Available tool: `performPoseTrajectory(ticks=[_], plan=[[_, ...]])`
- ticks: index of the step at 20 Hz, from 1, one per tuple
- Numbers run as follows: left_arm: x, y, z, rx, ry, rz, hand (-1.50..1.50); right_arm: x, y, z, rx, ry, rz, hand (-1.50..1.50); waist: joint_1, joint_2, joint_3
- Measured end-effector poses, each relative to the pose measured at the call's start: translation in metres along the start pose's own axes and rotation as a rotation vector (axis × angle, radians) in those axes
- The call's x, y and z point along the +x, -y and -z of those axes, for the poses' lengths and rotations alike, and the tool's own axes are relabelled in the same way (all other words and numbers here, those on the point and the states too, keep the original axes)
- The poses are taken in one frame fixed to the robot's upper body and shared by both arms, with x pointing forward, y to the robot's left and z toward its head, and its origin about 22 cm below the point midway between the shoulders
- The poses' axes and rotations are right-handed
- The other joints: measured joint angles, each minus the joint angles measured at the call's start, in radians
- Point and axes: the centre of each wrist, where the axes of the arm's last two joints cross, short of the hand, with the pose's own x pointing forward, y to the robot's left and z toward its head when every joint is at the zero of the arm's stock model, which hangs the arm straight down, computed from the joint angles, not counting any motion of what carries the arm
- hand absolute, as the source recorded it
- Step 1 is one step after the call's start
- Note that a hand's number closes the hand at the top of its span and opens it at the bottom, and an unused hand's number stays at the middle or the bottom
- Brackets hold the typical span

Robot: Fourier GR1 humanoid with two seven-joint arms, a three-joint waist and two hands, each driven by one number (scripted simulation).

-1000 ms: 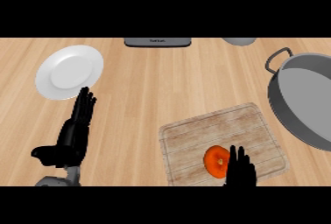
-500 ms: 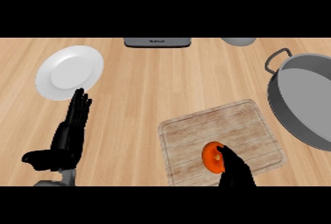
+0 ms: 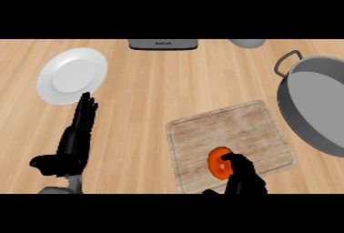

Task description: Pick the squash from the cutting board and place it in the pot

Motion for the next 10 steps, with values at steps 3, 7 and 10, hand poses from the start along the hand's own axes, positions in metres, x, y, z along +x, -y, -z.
performPoseTrajectory(ticks=[3, 7, 10], plan=[[0.001, 0.003, 0.002, 0.0, 0.001, 0.0, 0.0, 0.004, 0.0, 0.006, -0.042, 0.0, -0.017, 1.5, 0.002, 0.001, 0.0], [0.004, 0.007, 0.003, -0.026, 0.023, -0.008, 0.0, -0.002, 0.002, 0.071, -0.073, -0.184, -0.029, 1.5, 0.031, 0.027, 0.002], [0.007, 0.01, 0.005, -0.039, 0.04, -0.014, 0.0, -0.009, 0.006, 0.107, -0.072, -0.311, -0.026, 1.5, 0.052, 0.045, 0.003]])
